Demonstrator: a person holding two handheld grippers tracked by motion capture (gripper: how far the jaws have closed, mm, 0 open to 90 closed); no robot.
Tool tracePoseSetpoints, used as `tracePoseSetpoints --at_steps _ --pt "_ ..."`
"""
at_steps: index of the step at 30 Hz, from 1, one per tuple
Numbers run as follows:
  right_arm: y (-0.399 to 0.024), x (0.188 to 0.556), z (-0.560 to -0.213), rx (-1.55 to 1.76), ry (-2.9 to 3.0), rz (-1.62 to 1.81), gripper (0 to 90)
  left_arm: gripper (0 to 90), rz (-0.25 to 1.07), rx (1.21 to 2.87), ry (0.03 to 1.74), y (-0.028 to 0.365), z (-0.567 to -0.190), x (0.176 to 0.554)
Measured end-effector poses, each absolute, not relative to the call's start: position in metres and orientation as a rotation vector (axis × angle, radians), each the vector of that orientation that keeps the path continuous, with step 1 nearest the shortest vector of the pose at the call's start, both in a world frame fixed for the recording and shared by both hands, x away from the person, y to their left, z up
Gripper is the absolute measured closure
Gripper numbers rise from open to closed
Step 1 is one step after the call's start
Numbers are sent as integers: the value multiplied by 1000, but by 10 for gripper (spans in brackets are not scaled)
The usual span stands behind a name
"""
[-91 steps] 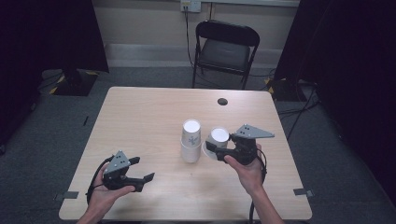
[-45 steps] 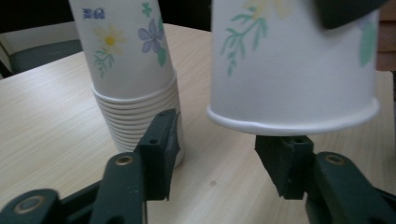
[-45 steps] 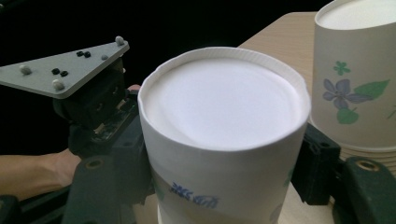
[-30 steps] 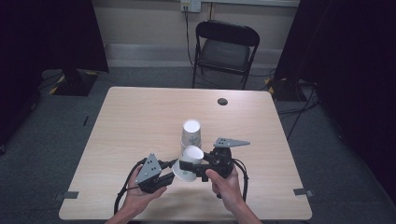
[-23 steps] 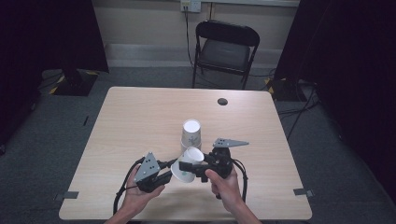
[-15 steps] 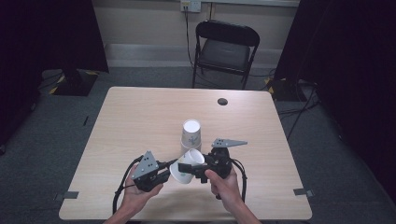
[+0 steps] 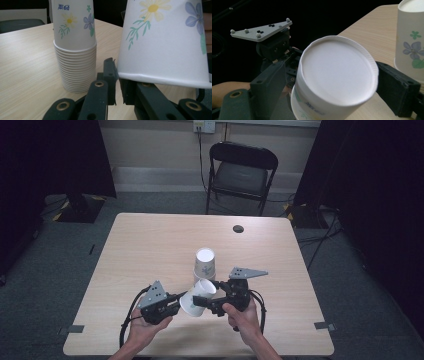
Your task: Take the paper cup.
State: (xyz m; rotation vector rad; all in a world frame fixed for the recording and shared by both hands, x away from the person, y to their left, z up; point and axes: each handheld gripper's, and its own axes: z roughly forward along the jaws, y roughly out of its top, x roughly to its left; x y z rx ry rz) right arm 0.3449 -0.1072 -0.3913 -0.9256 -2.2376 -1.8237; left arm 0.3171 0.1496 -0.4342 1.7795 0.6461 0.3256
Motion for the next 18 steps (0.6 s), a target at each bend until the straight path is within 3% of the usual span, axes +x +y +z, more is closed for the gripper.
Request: tracePoseSetpoints --at_steps 18 --pt "-121 343 -385 -937 -2402 -1870 137 844 200 1833 688 159 -441 329"
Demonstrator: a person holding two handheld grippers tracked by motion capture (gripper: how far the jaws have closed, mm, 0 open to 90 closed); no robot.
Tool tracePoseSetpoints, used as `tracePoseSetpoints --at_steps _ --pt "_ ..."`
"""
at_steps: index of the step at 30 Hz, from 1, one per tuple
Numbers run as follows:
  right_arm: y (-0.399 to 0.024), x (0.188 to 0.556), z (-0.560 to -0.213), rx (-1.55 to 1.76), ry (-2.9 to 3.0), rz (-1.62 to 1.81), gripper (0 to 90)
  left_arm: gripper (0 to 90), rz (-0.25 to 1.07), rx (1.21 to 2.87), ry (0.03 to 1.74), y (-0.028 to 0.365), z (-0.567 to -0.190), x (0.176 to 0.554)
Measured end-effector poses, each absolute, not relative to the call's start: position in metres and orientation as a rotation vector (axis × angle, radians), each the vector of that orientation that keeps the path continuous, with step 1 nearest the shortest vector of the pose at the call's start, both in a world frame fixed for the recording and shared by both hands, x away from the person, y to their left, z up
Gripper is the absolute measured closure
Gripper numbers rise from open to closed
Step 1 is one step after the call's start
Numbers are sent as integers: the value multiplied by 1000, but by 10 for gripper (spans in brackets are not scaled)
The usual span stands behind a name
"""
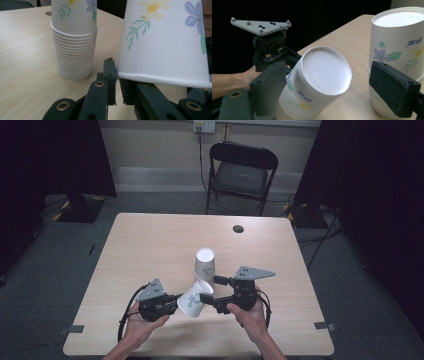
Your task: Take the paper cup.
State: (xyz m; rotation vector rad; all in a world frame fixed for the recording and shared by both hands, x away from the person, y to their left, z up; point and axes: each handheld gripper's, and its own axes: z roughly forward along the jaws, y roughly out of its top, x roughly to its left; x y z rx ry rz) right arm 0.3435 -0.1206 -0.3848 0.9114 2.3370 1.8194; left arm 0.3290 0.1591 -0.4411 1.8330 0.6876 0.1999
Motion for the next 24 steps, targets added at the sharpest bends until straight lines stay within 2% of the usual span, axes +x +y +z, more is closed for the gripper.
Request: tracePoseSetpoints --at_steps 4,6,11,13,24 --pt "-123 343 -383 881 2319 1746 145 846 203 1854 722 162 -445 332" --pt "-126 341 -378 842 2300 1740 207 847 195 1873 745 162 -448 335" --pt "-127 339 -372 800 2303 1729 274 850 179 1898 779 162 -450 338" --pt "-124 336 -370 767 2314 1724 335 849 158 1922 797 161 -452 340" --pt "-102 332 -381 559 2466 1597 448 848 92 2004 795 153 -457 340"
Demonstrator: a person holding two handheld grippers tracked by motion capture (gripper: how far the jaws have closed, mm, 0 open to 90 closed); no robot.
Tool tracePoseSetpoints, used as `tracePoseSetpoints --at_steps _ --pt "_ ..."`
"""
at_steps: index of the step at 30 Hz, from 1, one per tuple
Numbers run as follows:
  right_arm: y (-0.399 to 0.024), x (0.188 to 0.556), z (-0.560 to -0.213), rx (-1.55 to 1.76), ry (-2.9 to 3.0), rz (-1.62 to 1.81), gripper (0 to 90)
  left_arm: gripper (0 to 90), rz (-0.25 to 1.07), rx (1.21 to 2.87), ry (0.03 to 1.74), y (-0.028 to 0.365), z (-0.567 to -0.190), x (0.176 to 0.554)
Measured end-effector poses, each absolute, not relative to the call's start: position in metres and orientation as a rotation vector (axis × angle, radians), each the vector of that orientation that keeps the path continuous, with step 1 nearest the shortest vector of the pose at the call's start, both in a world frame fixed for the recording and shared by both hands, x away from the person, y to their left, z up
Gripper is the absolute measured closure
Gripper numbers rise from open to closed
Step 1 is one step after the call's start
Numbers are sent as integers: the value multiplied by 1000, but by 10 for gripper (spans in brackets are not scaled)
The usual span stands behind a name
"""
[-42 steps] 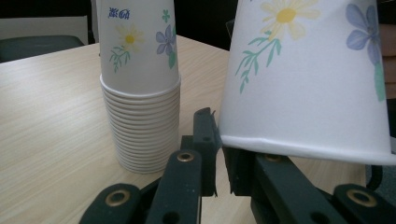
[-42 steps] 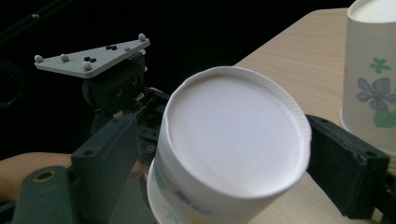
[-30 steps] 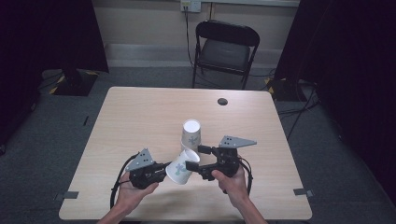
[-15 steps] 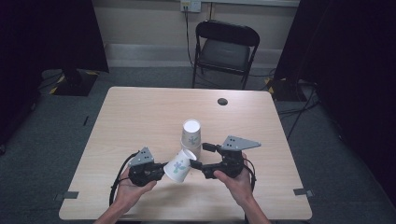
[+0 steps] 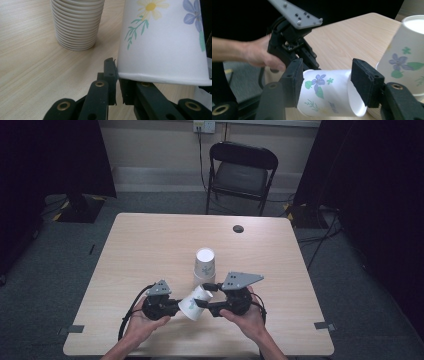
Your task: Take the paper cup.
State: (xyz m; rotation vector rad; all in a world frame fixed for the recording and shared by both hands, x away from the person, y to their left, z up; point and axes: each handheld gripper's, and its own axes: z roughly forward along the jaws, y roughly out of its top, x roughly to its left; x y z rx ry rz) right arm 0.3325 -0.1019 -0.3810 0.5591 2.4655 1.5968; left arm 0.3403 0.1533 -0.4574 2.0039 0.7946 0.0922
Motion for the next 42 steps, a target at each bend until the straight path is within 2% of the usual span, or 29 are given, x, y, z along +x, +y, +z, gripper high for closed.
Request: tracePoseSetpoints --at_steps 11,23,26,28,33,37,38,42 --pt "-94 333 -389 520 2524 1479 468 862 53 1976 769 153 -454 338" --pt "-108 339 -391 527 2505 1494 367 868 38 1975 744 154 -452 336" --pt "-111 337 -390 472 2519 1481 368 870 33 1965 731 154 -451 335" --pt "-111 336 -389 445 2527 1465 400 871 40 1966 718 154 -451 335" --pt "-108 333 -389 360 2558 1381 390 875 46 1949 717 155 -449 334" --pt "-107 333 -393 339 2581 1348 351 881 51 1953 723 156 -448 334" --pt "-107 333 -395 325 2596 1336 299 881 48 1946 729 156 -448 334" --pt "-103 329 -398 289 2602 1290 215 882 29 1920 732 158 -447 335"
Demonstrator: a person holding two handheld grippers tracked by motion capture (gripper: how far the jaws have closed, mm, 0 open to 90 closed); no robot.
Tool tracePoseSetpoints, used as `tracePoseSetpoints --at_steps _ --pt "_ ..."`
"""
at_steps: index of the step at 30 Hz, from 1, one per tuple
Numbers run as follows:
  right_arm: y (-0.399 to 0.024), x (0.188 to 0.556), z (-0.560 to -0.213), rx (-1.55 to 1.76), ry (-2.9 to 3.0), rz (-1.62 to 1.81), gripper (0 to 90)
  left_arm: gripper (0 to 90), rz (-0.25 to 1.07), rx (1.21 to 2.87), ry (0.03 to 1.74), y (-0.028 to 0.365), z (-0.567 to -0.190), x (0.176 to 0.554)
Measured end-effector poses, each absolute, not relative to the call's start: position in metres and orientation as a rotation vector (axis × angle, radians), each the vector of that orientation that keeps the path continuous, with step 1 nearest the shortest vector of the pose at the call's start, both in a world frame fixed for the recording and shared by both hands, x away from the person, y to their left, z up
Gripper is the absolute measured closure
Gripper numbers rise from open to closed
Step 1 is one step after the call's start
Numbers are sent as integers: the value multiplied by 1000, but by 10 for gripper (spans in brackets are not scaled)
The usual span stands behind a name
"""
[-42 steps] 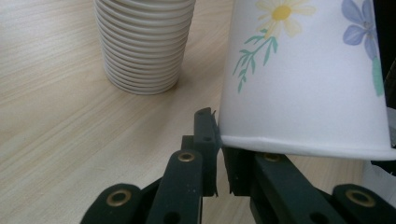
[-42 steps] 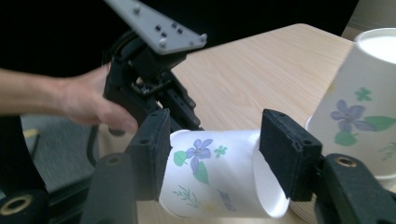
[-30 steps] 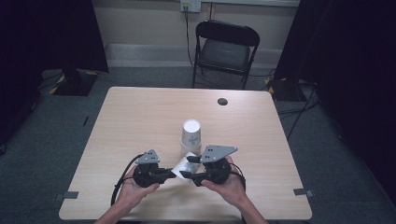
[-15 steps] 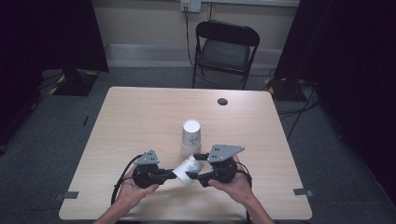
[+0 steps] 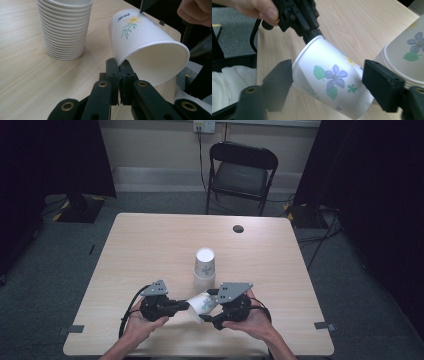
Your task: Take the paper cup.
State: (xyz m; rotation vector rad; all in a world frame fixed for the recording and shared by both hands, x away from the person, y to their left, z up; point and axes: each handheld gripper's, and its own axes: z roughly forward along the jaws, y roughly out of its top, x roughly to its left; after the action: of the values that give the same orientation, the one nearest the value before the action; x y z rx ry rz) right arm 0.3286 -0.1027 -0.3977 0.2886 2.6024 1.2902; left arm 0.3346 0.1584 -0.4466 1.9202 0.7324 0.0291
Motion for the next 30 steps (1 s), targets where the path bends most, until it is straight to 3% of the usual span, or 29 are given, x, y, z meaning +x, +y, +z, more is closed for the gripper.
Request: tracePoseSetpoints --at_steps 5,30 --pt "-102 325 -404 224 2601 1220 172 884 8 1909 739 160 -446 336" --pt "-88 324 -422 102 2618 1016 134 885 -81 1873 789 161 -447 339"
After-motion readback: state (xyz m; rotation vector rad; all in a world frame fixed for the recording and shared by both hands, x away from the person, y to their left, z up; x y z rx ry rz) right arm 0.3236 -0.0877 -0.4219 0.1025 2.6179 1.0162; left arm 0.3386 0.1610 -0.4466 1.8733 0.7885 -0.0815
